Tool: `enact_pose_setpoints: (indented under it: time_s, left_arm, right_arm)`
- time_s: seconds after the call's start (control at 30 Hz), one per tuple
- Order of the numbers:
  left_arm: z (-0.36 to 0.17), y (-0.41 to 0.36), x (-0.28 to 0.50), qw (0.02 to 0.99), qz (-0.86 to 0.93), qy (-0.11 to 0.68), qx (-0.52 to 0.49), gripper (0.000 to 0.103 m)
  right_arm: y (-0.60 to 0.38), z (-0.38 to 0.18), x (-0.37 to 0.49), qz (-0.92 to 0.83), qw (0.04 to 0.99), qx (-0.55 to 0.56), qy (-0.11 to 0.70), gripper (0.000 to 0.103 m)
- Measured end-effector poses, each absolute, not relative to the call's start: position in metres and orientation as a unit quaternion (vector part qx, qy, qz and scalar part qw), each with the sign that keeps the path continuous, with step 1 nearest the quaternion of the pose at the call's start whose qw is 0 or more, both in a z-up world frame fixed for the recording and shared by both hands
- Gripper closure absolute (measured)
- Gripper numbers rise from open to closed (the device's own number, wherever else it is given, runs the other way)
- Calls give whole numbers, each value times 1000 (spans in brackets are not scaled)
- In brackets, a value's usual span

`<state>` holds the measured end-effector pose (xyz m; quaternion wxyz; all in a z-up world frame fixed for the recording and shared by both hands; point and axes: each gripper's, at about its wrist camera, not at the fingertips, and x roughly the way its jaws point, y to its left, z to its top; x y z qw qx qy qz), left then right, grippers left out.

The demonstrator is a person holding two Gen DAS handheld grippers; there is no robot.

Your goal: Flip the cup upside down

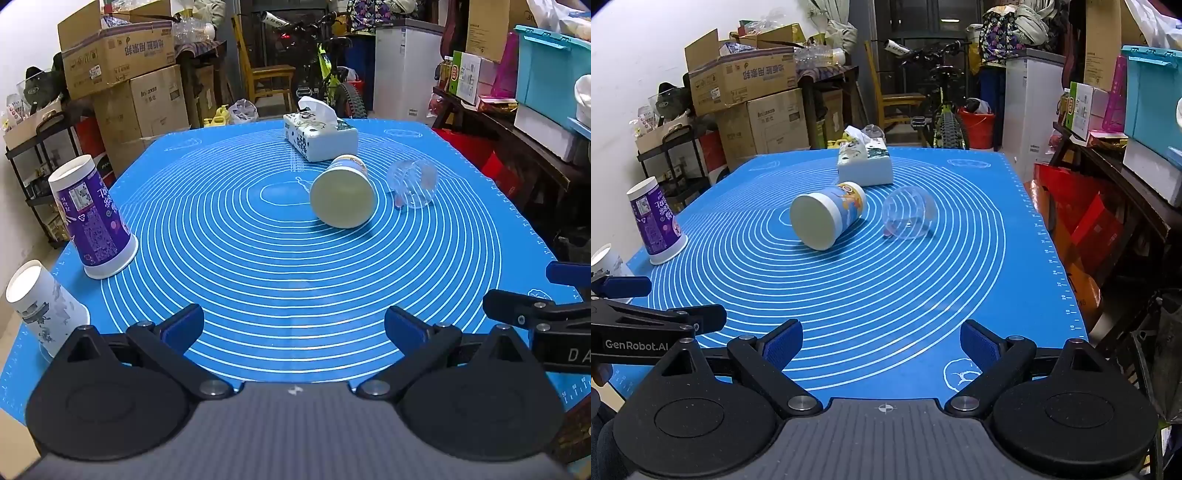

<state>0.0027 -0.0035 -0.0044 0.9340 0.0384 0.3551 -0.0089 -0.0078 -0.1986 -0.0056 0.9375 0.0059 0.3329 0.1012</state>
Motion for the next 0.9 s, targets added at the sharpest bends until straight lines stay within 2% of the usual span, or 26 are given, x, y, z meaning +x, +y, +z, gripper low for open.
enact_pose_setpoints:
  time_s: [0.9]
  left_arm:
    - [-3,-4,2,933,-10,357,47,0]
  right_arm:
    - [-199,-6,-7,102,937,9,334,10]
